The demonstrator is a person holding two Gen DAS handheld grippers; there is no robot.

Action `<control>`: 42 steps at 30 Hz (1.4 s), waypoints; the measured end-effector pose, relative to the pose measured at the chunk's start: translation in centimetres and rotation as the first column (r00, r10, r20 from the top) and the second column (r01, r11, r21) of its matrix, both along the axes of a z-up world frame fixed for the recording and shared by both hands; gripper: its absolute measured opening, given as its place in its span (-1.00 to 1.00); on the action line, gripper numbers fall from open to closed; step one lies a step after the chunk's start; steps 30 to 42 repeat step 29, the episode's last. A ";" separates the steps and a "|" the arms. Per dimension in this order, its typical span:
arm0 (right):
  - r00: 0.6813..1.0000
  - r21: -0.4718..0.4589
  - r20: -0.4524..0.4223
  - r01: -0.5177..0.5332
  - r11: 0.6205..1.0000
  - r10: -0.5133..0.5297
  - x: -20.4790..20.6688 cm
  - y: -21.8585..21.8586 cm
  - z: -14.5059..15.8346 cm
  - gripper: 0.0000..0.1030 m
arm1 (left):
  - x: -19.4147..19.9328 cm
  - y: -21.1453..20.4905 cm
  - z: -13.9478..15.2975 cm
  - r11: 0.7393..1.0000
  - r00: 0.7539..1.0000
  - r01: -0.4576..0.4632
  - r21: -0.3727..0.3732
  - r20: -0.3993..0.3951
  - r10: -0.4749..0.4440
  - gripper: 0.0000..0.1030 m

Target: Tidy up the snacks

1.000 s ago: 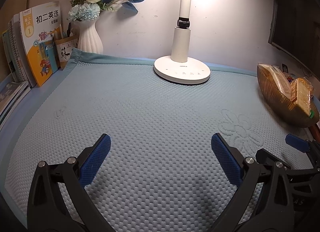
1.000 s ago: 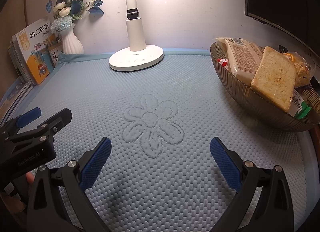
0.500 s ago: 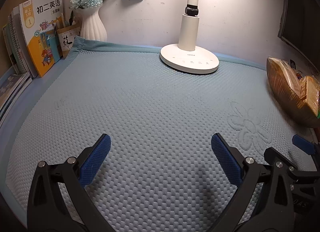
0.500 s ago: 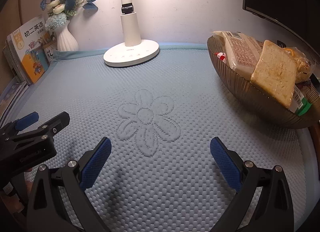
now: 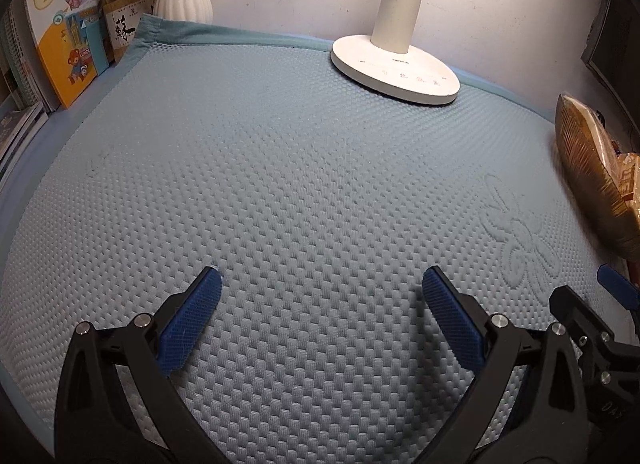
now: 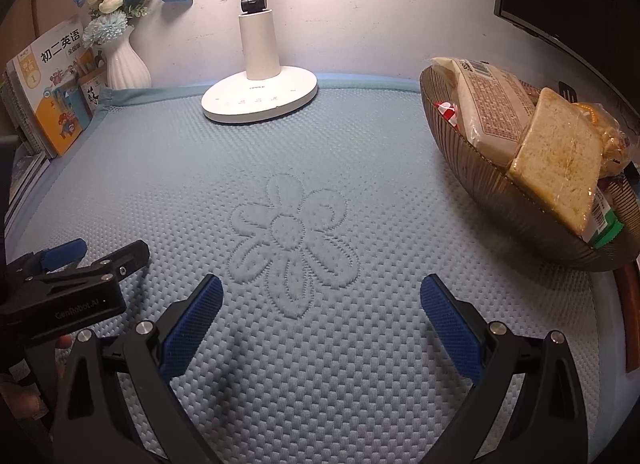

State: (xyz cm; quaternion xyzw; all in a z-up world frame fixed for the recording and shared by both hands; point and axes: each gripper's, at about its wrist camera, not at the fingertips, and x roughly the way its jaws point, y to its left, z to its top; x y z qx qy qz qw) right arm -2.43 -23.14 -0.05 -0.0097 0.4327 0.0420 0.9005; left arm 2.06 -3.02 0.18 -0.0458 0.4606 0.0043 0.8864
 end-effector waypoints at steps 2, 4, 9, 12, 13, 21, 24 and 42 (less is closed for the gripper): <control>0.999 -0.004 -0.050 -0.003 1.000 0.003 0.7 -0.2 -1.1 0.91 | 0.1 -0.5 -0.2 0.999 1.000 0.003 0.036 -0.010 -0.003 0.94; 0.993 0.012 -0.115 -0.007 1.000 0.008 1.3 -0.4 -2.3 0.91 | 0.3 -1.1 -0.4 0.997 1.000 0.007 0.082 -0.029 -0.005 0.94; 0.993 -0.020 -0.113 -0.021 1.000 0.018 1.4 0.2 -2.3 0.91 | -0.2 -1.0 -0.5 0.996 1.000 0.010 0.085 0.001 -0.010 0.94; 0.994 -0.018 -0.112 -0.017 1.000 0.015 1.4 0.2 -2.2 0.91 | -0.3 -1.0 -0.5 0.996 1.000 0.009 0.090 -0.001 -0.009 0.94; 0.994 -0.018 -0.111 -0.017 1.000 0.015 1.4 0.2 -2.2 0.91 | -0.2 -1.0 -0.5 0.996 1.000 0.009 0.090 -0.002 -0.009 0.94; 0.991 -0.031 -0.134 -0.014 0.999 0.010 1.8 0.4 -2.2 0.91 | -0.1 -0.9 -0.5 0.996 1.000 0.017 0.088 -0.001 -0.017 0.94; 0.983 -0.029 -0.182 -0.010 1.000 0.005 2.9 0.4 -2.1 0.91 | -0.2 -0.8 -0.5 0.996 1.000 0.015 0.089 -0.002 -0.015 0.94; 0.995 -0.044 -0.093 -0.024 0.999 0.019 2.8 0.7 -2.4 0.91 | -0.3 -1.0 -0.5 0.996 1.000 0.012 0.086 0.002 -0.012 0.94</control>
